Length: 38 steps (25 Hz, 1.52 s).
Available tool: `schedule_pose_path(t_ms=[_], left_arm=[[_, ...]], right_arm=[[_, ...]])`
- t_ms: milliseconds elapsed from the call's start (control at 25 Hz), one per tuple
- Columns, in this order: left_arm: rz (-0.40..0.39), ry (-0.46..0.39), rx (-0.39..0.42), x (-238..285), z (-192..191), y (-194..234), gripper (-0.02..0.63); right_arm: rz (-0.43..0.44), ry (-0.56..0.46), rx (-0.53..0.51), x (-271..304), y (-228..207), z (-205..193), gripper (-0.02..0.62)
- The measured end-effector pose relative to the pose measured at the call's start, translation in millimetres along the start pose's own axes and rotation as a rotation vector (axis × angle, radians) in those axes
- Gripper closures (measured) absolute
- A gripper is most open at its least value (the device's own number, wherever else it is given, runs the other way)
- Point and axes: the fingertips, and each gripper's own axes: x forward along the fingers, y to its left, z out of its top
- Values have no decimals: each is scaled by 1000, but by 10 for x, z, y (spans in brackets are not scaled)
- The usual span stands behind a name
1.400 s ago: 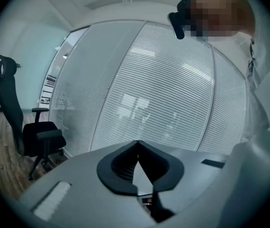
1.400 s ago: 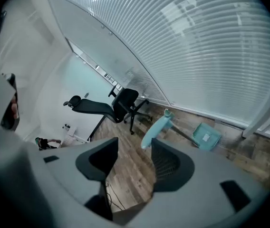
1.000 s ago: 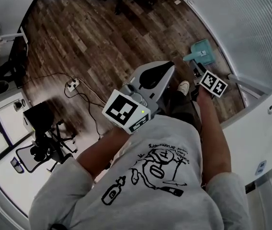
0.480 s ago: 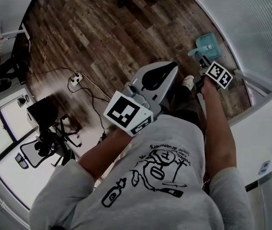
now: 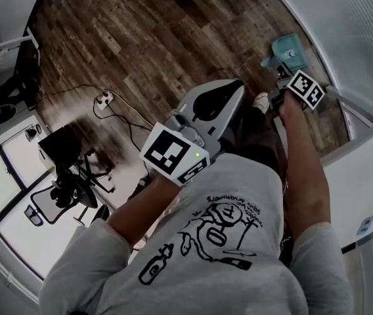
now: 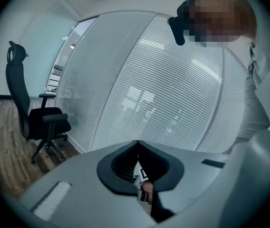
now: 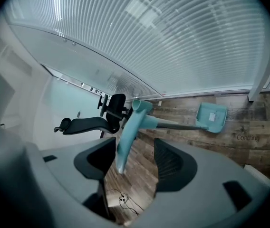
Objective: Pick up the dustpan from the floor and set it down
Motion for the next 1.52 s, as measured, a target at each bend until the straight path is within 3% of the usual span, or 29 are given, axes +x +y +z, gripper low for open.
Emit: schedule_pose_path(t_ms=[400,560,720,1520], left_arm=[[18,18,-18,10,-122,94,604],[25,26,-20,15,-196,118,604],[28,26,-22,-7,-187,124,604],[19,11,-8,-4,-86,101,604]], right_arm=[[53,-28,62,203,19,66,376],[50,-26,36,235,-16,53,377],[87,-34,-25,225,129,71,499],[94,-43,0,145,129,101,508]])
